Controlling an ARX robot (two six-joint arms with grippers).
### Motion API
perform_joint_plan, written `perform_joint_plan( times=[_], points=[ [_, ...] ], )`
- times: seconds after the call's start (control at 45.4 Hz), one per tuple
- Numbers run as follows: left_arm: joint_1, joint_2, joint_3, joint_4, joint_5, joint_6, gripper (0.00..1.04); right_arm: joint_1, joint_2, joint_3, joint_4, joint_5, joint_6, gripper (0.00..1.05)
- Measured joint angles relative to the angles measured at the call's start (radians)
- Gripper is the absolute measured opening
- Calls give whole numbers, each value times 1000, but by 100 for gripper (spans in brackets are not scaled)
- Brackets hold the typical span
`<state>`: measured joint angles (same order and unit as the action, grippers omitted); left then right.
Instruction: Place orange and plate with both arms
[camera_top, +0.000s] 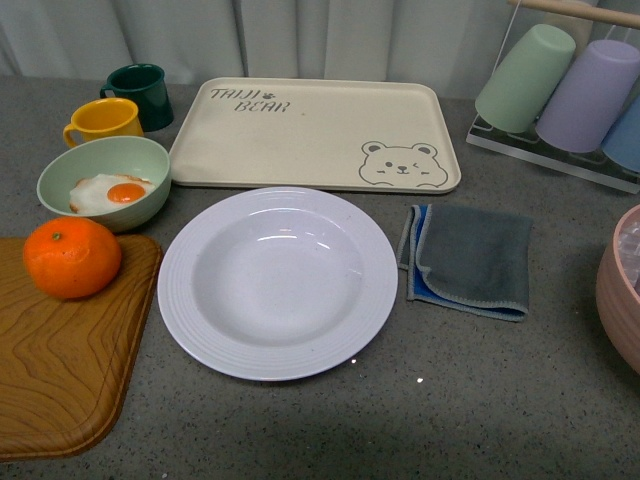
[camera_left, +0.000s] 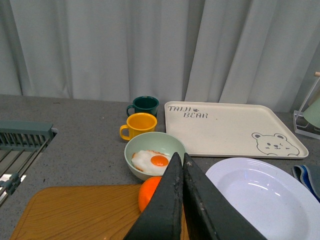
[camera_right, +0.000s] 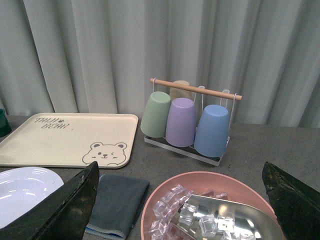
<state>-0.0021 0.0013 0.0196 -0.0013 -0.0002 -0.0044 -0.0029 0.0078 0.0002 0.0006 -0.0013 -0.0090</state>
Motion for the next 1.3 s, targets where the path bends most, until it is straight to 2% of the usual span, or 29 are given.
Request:
perform_joint_plan(
  times=[0.154, 0.176, 0.242, 0.309, 0.397, 0.485, 0.551, 0.705, 0.904, 0.97, 1.036, 1.256, 1.3],
  points=[
    [0, 0, 0, 0, 0, 0, 4, 0, 0, 0, 0, 0, 0, 95],
    [-16, 34, 5, 32, -26, 0, 4, 0, 0, 0, 0, 0, 0, 95],
    [-117, 295, 68, 311, -174, 0, 4, 0, 0, 0, 0, 1, 0, 95],
    [-182, 606, 170, 614, -196, 0, 4, 0, 0, 0, 0, 0, 1, 95],
    [-185, 888, 203, 818, -179, 1, 4, 0, 0, 0, 0, -7, 0, 95],
    [-167, 972, 146, 815, -164, -1, 5, 0, 0, 0, 0, 1, 2, 95],
    [-164, 985, 110, 806, -160, 0, 13, 0, 0, 0, 0, 5, 2, 95],
    [-161, 960, 117, 815, -158, 0, 47, 1, 0, 0, -1, 0, 3, 95],
    [-159, 965, 117, 815, -158, 0, 80, 1, 0, 0, -1, 0, 3, 95],
    [-159, 963, 117, 815, -156, 2, 87, 1, 0, 0, -1, 1, 3, 95],
    [-151, 945, 114, 804, -144, 2, 77, 1, 0, 0, -1, 1, 3, 95],
    [-90, 764, 47, 690, -89, 2, 27, 1, 0, 0, -1, 0, 3, 95],
    [-49, 758, 24, 718, -21, 3, 18, 1, 0, 0, -1, 0, 3, 95]
  ],
)
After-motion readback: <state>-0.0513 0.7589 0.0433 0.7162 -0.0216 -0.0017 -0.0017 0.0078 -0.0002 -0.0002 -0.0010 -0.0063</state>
